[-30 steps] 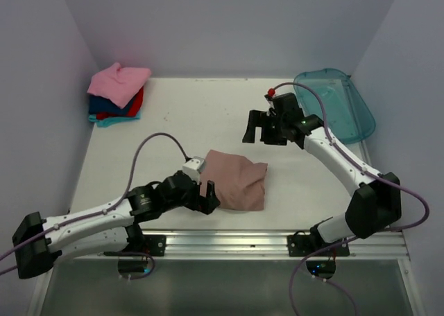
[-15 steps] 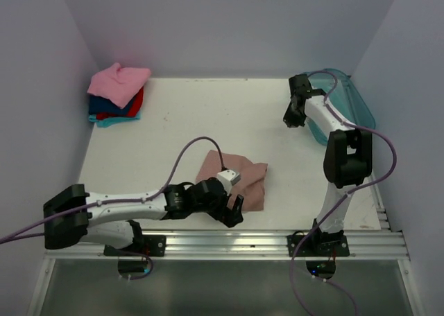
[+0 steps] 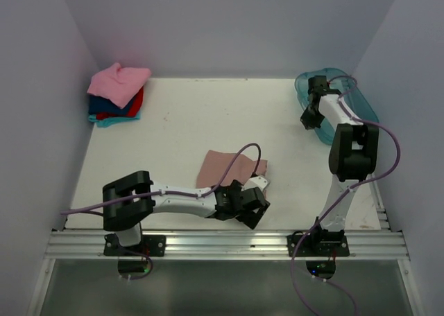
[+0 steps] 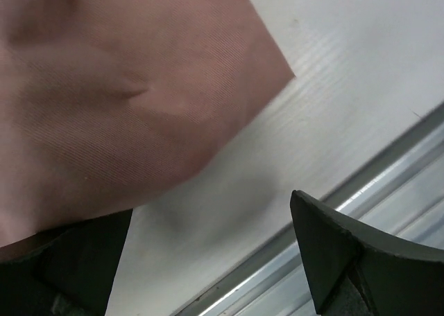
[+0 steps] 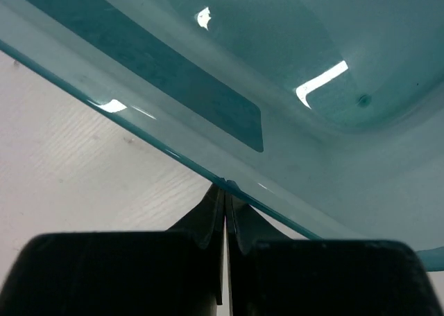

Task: Fold and stack the t-shirts
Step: Flatten out the tshirt

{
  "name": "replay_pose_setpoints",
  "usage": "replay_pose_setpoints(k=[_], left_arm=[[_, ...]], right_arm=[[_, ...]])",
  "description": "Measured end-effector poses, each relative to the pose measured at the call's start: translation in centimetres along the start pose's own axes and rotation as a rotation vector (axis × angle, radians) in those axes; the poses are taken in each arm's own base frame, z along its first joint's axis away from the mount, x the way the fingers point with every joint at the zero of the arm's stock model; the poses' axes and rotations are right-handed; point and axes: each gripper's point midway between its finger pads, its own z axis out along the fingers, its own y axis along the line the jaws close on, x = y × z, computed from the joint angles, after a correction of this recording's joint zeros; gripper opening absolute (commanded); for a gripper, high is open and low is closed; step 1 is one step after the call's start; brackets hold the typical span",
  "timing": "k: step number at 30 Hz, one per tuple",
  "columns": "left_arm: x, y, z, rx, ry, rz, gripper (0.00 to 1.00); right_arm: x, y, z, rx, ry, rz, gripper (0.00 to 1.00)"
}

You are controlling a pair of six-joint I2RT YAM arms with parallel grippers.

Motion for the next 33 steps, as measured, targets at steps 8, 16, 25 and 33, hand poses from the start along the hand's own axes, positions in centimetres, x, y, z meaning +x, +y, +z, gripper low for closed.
replay_pose_setpoints(k=[8, 16, 25, 33], left_arm=[[-2.7, 2.6, 0.0, -0.265, -0.06, 0.039, 0.98], [-3.4, 5.1, 1.4, -0.463, -0.097, 0.136, 0.0], [-4.3, 6.9, 0.6, -0.569, -0.148, 0.188, 0.0], [-11.6, 6.4, -11.8, -0.462, -0.353, 0.07, 0.0]], right_arm=[[-0.7, -1.3, 1.0, -0.006, 0.019, 0.039, 0.0], [0.0, -0.4, 1.8, -0.054, 0.059, 0.037, 0.0], [0.2, 0.3, 2.3, -0.1, 0.06, 0.026, 0.0], [0.9, 0.9, 2.6, -0.147, 0.075, 0.014, 0.0]])
